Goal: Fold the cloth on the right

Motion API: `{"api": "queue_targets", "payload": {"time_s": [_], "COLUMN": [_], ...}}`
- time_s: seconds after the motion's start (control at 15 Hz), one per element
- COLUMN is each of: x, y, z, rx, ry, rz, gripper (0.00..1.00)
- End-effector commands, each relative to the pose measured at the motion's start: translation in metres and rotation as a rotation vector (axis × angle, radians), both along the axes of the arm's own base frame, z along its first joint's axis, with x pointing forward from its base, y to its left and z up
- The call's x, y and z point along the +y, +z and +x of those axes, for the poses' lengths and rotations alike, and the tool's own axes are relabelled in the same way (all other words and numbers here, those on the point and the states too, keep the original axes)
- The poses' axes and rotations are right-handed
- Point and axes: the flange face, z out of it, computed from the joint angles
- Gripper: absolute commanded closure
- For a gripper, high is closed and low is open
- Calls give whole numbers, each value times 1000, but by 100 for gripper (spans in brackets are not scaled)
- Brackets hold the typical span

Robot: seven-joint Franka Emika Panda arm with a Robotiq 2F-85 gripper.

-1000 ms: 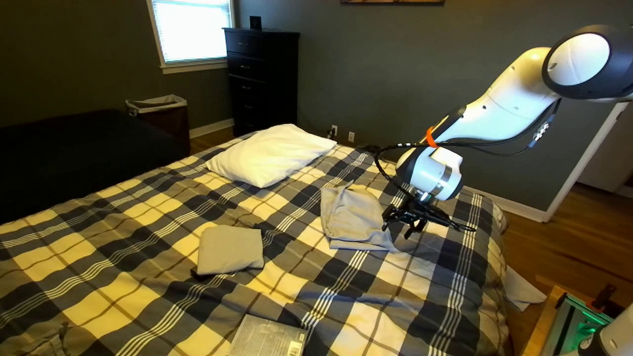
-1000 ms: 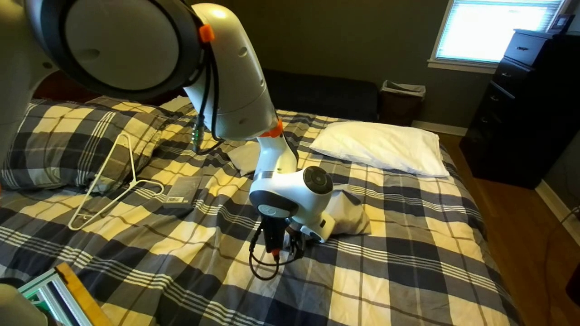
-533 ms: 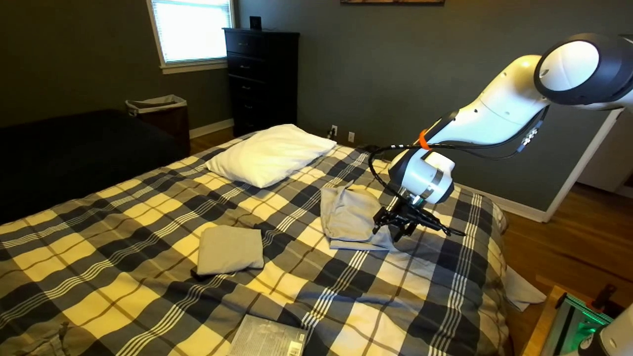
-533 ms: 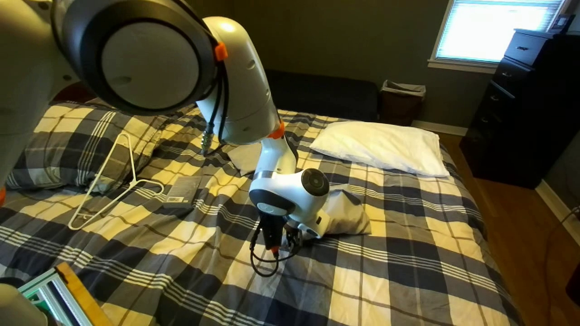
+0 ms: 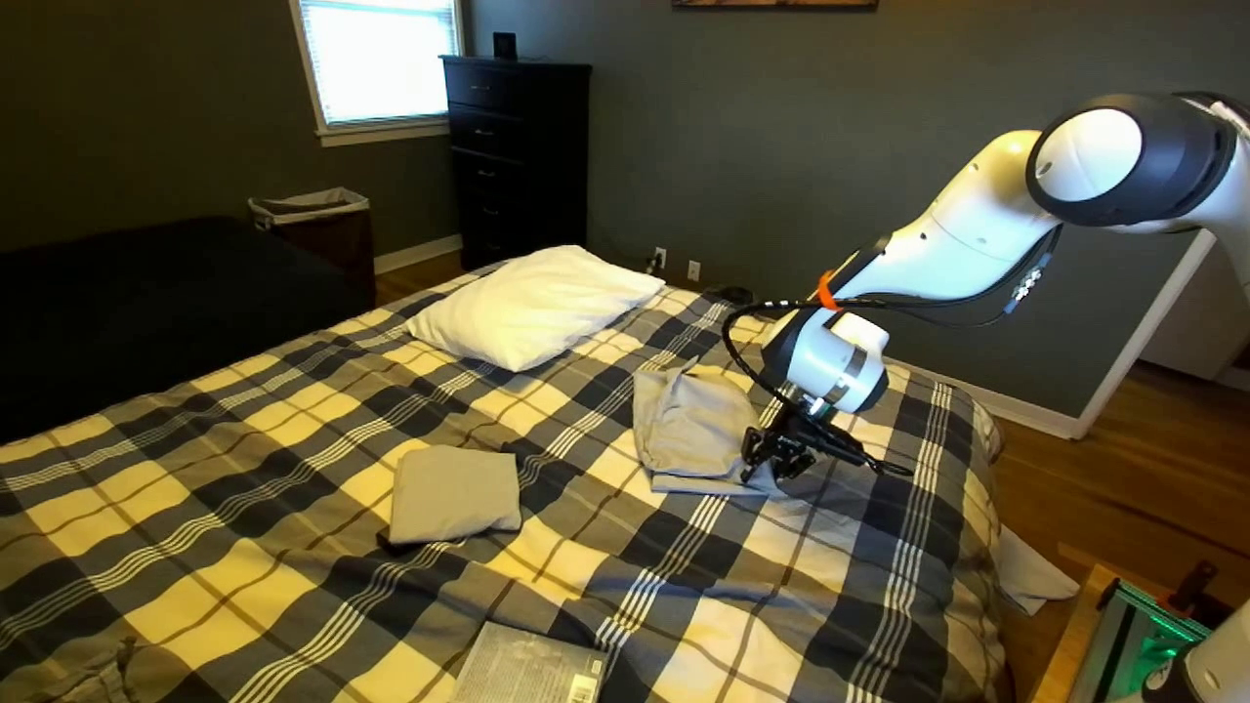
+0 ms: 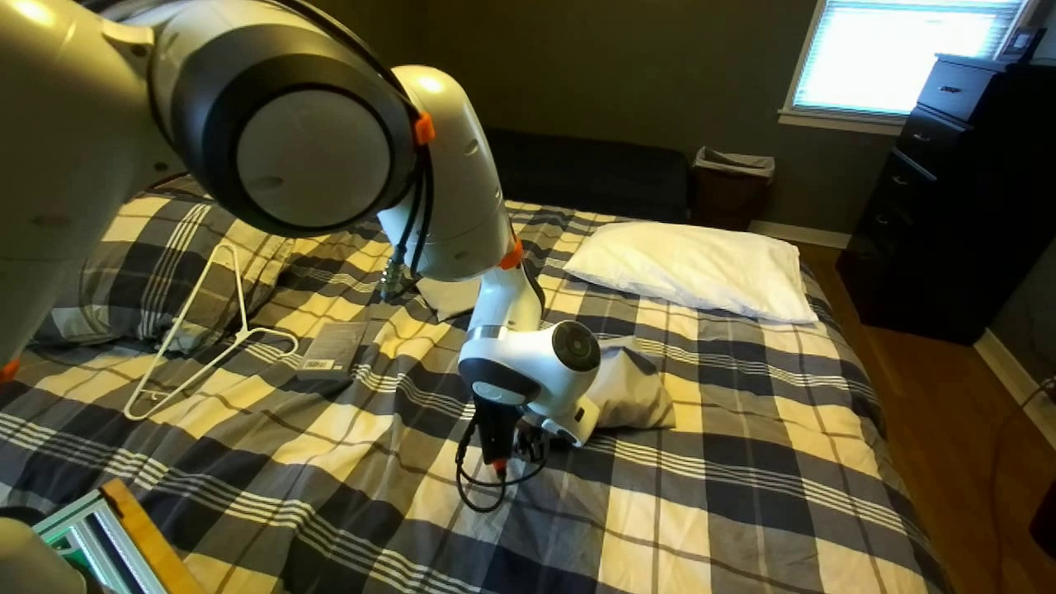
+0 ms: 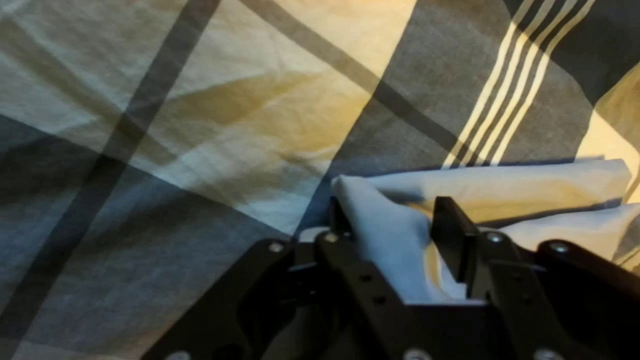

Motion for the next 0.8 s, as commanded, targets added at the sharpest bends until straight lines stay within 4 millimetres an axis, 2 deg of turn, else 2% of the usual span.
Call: {"api": "queue_targets", "payload": {"time_s": [0.0,0.13,0.33,0.53,0.73], "x": [-5,-5,-2,-1,-1], "y": [-2,-2,-2,12,20], "z": [-3,-8,-25,-54,-71], "rx": [42,68,191,246,280], "ry": [-27,-35,12,40,4], "rz": [10,20,44,42,28], "gripper": [84,99,100,99,99]}}
